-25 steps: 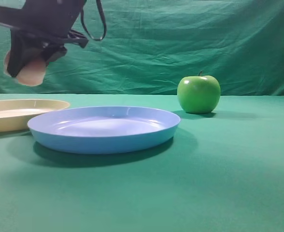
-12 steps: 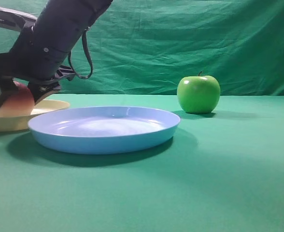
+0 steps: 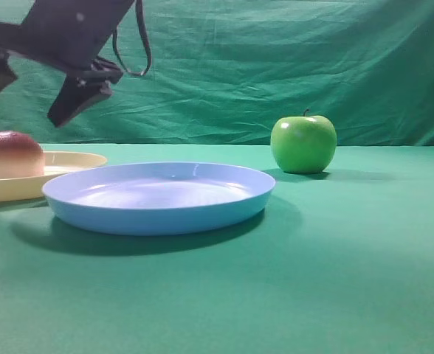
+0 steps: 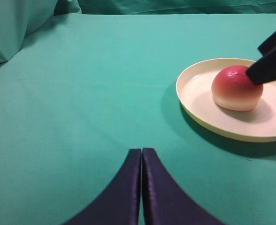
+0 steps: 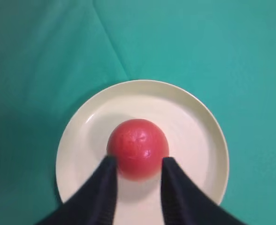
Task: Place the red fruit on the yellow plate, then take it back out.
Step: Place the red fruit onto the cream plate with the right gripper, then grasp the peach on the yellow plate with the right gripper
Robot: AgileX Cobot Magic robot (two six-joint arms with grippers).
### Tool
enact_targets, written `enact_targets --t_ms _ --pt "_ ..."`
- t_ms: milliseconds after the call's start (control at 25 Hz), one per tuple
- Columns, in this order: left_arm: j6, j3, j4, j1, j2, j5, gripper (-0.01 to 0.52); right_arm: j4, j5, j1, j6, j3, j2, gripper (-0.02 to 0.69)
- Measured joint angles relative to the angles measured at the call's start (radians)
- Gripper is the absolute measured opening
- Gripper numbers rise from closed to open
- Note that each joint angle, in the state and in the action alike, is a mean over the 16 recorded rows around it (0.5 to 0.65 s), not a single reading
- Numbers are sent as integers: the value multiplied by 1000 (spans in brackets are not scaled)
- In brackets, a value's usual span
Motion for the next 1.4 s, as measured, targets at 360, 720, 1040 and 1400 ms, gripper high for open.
enact_targets --t_ms 360,720,1040,1400 --pt "0 0 0 0 0 0 0 0 97 -95 141 -3 -142 3" --pt "0 0 0 0 0 0 0 -41 230 -231 372 5 -227 0" --pt "0 0 0 0 0 0 0 -207 259 -321 555 141 -396 0" --pt "0 0 0 0 0 0 0 -370 82 -348 612 522 -750 0"
